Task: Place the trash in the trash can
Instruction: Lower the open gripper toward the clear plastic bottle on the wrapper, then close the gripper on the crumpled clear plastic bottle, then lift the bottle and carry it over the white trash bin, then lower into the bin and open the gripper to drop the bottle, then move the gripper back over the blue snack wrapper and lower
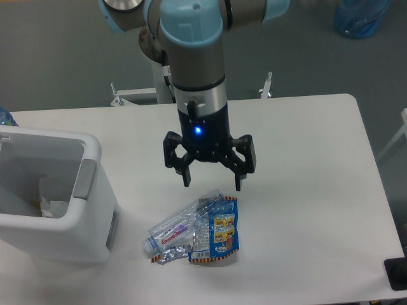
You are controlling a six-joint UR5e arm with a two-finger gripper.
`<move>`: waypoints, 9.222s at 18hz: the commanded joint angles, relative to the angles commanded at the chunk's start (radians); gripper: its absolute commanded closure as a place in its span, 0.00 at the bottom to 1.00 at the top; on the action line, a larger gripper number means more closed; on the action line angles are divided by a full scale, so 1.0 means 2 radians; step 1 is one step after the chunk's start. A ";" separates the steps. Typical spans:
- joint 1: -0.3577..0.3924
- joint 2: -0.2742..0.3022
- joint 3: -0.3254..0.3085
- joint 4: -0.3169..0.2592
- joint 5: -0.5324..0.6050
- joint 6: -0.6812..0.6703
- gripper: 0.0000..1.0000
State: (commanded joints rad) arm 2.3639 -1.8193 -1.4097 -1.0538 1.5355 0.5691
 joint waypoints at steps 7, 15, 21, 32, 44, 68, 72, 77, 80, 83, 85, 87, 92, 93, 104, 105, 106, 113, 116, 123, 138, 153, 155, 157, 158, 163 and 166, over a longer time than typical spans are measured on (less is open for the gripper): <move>-0.001 -0.008 0.008 0.019 0.004 0.015 0.00; -0.004 -0.039 -0.017 0.072 0.003 -0.002 0.00; -0.008 -0.073 -0.036 0.072 0.002 0.096 0.00; -0.038 -0.136 -0.069 0.070 0.003 0.234 0.00; -0.064 -0.147 -0.104 0.071 0.001 0.228 0.00; -0.065 -0.164 -0.094 0.074 0.004 0.209 0.46; -0.055 -0.150 -0.079 0.074 0.002 0.209 0.45; -0.012 -0.118 -0.039 0.078 -0.069 0.173 0.44; 0.013 -0.089 -0.006 0.080 -0.141 0.136 0.44; 0.024 -0.089 0.047 0.089 -0.195 0.070 0.43; 0.029 -0.087 0.064 0.103 -0.218 0.039 0.43; 0.031 -0.084 0.070 0.123 -0.242 0.007 0.43; 0.018 -0.048 0.071 0.128 -0.263 -0.025 0.43; 0.011 -0.042 0.071 0.128 -0.264 -0.028 0.43; -0.081 0.005 0.072 0.128 -0.264 -0.077 0.44; -0.088 0.007 0.071 0.128 -0.264 -0.079 0.44; -0.097 0.007 0.062 0.127 -0.264 -0.081 0.44; -0.156 -0.005 0.047 0.128 -0.264 -0.101 0.43; -0.162 -0.009 0.041 0.128 -0.264 -0.118 0.40; -0.162 -0.014 0.038 0.127 -0.262 -0.137 0.00; 0.065 -0.022 -0.062 0.123 -0.202 -0.089 0.00; 0.095 -0.153 -0.080 0.128 -0.107 0.138 0.00; 0.091 -0.162 -0.085 0.128 -0.105 0.138 0.00; 0.084 -0.163 -0.098 0.128 -0.103 0.139 0.00; 0.083 -0.163 -0.102 0.129 -0.097 0.138 0.00; 0.057 -0.176 -0.104 0.128 -0.058 0.129 0.00; 0.055 -0.184 -0.101 0.128 -0.050 0.126 0.00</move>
State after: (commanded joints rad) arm 2.4743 -2.1874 -1.6122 -0.7977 1.4358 0.8207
